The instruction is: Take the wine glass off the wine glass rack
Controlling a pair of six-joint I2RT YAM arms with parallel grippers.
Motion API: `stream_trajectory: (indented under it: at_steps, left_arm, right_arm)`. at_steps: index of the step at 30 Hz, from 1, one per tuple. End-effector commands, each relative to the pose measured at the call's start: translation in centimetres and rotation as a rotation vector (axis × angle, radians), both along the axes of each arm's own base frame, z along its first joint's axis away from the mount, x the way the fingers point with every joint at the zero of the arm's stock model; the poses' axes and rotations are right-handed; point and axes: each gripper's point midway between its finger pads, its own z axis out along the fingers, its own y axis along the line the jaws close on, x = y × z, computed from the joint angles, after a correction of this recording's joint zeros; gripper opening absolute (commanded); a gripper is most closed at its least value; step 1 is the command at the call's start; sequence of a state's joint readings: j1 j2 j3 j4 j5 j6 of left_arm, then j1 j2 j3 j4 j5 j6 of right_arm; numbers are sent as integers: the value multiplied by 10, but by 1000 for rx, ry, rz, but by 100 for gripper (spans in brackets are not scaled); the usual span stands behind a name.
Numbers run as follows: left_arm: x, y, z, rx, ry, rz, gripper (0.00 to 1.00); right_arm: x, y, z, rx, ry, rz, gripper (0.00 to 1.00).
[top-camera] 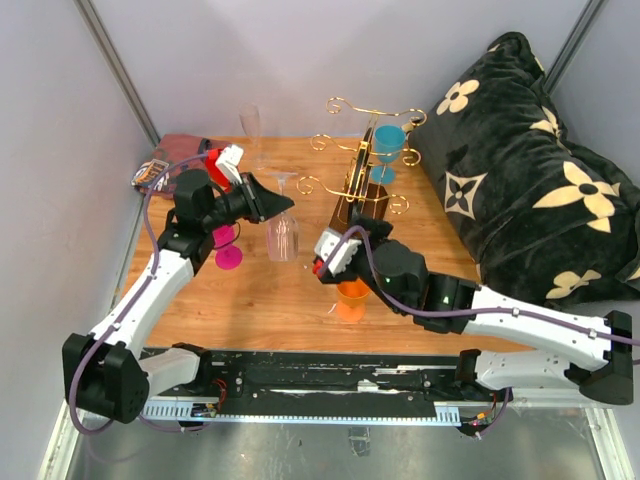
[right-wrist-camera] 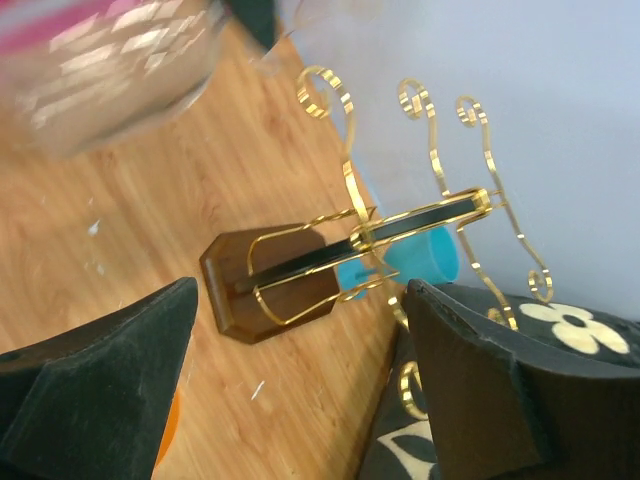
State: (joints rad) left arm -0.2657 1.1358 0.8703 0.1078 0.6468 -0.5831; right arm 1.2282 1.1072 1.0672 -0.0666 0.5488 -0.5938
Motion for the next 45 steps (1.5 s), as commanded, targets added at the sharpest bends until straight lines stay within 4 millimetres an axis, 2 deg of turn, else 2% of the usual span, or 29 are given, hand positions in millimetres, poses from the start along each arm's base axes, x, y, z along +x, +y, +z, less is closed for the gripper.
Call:
stream_trajectory:
  at_steps: [1, 5, 7, 12, 21, 26, 36, 42, 45]
  left_arm:
    - [1, 2, 29, -147, 178, 47, 0]
    - [0, 3, 48, -261, 247, 83, 1]
    - [-3, 3, 55, -320, 282, 88, 1]
    - [-9, 13, 65, -401, 290, 161, 1]
    - [3, 25, 40, -449, 329, 271, 1]
    - [5, 27, 32, -466, 336, 291, 0]
    - [-4, 27, 37, -493, 337, 277, 1]
    - [-14, 22, 30, -500, 361, 254, 1]
    - [-19, 19, 25, -508, 380, 239, 1]
  right_arm:
    - [-13, 4, -4, 55, -110, 112, 86]
    - [-22, 15, -14, 90, -179, 205, 85]
    - [-29, 20, -11, 137, -230, 246, 82]
    - [-46, 34, 1, 212, -256, 321, 59]
    - [-69, 53, 11, 266, -240, 384, 56]
    - [-67, 57, 9, 263, -234, 376, 47]
    - [-59, 75, 1, 222, -214, 348, 47]
    - [-43, 86, 2, 209, -231, 289, 46]
    - [-31, 91, 6, 185, -231, 237, 27]
